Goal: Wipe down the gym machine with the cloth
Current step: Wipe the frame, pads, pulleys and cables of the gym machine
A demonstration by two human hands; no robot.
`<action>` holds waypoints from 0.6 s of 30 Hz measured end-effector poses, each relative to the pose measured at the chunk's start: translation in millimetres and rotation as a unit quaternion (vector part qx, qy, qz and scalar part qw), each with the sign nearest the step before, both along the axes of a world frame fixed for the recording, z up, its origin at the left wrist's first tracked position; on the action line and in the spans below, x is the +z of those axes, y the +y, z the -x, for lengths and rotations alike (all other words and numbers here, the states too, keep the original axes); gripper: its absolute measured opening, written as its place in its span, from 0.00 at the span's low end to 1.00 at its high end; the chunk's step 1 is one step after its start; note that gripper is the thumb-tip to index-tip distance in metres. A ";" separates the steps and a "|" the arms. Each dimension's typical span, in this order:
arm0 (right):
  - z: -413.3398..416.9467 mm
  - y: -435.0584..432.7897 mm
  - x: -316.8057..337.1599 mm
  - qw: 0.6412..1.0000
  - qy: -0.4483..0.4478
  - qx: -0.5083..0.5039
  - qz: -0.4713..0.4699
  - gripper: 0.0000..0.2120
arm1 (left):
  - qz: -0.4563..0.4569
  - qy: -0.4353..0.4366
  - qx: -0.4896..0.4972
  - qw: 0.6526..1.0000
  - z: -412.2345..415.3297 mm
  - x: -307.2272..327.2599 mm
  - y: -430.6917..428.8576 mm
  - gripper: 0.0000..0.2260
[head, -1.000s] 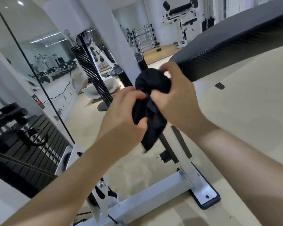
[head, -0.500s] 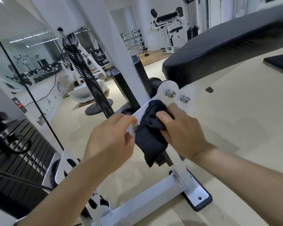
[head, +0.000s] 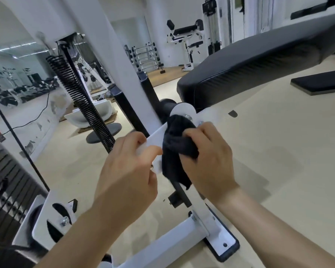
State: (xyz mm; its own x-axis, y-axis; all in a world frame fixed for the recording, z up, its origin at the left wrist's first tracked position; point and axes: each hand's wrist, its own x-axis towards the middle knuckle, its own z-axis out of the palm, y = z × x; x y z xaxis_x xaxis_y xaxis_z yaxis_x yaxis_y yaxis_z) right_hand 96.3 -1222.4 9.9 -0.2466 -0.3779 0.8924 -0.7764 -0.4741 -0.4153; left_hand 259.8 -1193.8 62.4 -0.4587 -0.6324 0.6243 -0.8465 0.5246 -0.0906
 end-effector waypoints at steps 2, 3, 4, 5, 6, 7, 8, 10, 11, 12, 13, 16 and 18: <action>-5.1 -7.1 13.1 1.000 -0.013 -0.011 0.011 0.13 | -0.003 0.011 0.004 1.000 2.3 0.6 -1.8 0.21; -8.5 -7.0 9.8 1.000 0.012 -0.028 0.004 0.14 | -0.008 0.011 0.007 1.000 3.4 -0.4 -1.7 0.21; -11.7 -5.1 1.9 0.998 0.047 -0.040 -0.002 0.13 | -0.012 0.011 0.008 1.000 3.9 -0.8 -1.0 0.21; -13.5 -2.6 -10.5 0.995 0.086 -0.043 -0.010 0.11 | -0.014 0.008 0.009 1.000 3.2 -1.0 0.2 0.19; -11.6 1.4 -24.4 0.990 0.130 -0.039 -0.025 0.09 | -0.016 0.003 0.012 1.000 2.5 -0.4 1.3 0.19; -7.0 6.6 -36.8 0.984 0.169 -0.031 -0.049 0.10 | -0.019 -0.004 0.014 1.000 1.6 0.1 1.7 0.19; -0.4 12.0 -45.2 0.979 0.189 -0.022 -0.078 0.12 | -0.022 -0.009 0.015 1.000 0.4 0.5 1.5 0.19; 13.8 19.2 -43.1 0.985 0.143 -0.023 -0.089 0.13 | -0.020 -0.009 0.016 1.000 -2.0 1.9 1.1 0.20; 18.0 21.3 -33.3 0.993 0.092 -0.019 -0.071 0.11 | -0.019 -0.007 0.017 1.000 -2.0 2.4 1.8 0.20; 20.2 21.3 -18.4 0.998 0.043 -0.009 -0.049 0.11 | -0.019 -0.004 0.020 1.000 -0.9 2.8 3.0 0.21; 21.8 18.1 -2.8 0.999 0.012 0.000 -0.031 0.12 | -0.018 -0.001 0.025 1.000 1.3 2.7 3.7 0.22; 19.9 2.3 21.5 0.997 0.052 -0.018 -0.051 0.17 | -0.023 -0.009 0.047 0.999 8.6 -0.8 6.4 0.23; 19.1 -1.7 15.2 0.996 0.060 -0.043 -0.057 0.15 | -0.030 -0.014 0.053 0.998 11.9 -0.8 10.9 0.23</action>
